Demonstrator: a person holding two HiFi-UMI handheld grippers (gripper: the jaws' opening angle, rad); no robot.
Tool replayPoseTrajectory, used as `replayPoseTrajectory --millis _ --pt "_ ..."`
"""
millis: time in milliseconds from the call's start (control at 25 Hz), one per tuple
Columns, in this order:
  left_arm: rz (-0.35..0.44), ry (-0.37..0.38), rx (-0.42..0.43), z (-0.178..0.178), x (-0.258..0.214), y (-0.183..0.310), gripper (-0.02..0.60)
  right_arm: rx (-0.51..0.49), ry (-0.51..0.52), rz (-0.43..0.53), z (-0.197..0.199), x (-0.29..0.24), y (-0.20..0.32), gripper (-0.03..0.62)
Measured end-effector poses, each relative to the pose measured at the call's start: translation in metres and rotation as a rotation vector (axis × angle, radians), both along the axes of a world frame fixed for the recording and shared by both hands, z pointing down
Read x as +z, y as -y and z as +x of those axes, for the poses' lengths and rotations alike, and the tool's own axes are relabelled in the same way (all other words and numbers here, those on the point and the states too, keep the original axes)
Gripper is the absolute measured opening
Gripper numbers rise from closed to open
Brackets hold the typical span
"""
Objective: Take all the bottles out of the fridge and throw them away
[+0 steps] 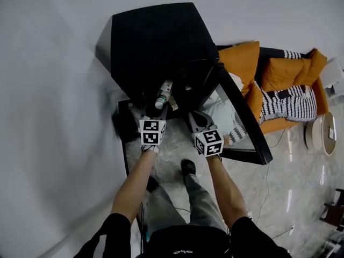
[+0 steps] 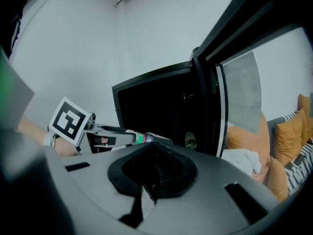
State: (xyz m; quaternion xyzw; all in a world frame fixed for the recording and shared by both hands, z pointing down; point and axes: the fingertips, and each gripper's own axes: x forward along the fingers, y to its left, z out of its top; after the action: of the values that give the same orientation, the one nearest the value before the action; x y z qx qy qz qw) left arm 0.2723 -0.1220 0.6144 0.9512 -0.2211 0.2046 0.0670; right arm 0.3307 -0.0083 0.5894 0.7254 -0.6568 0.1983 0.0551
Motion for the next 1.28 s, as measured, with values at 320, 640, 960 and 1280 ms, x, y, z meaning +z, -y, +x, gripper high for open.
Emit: replayPoseTrajectory --millis 320,640,960,1280 --pt "0.019 -0.074 -0.097 -0.047 -0.083 -0.034 0.189 -0.084 0.065 0.033 -0.017 -0.062 -0.007 0.009" --pt "0.059 -0.123 -0.259 -0.101 -0.139 -0.050 0.189 -0.242 0.054 0.065 -0.039 -0.112 0.009 0.009" --pt "0.112 -0.103 -0.413 -0.166 -0.172 -0.046 0.187 -0.420 0.076 0.090 -0.098 -0.137 0.050 0.009" --pt "0.155 -0.091 -0.595 -0.249 -0.193 -0.038 0.187 -0.621 0.079 0.095 -0.184 -0.146 0.080 0.009"
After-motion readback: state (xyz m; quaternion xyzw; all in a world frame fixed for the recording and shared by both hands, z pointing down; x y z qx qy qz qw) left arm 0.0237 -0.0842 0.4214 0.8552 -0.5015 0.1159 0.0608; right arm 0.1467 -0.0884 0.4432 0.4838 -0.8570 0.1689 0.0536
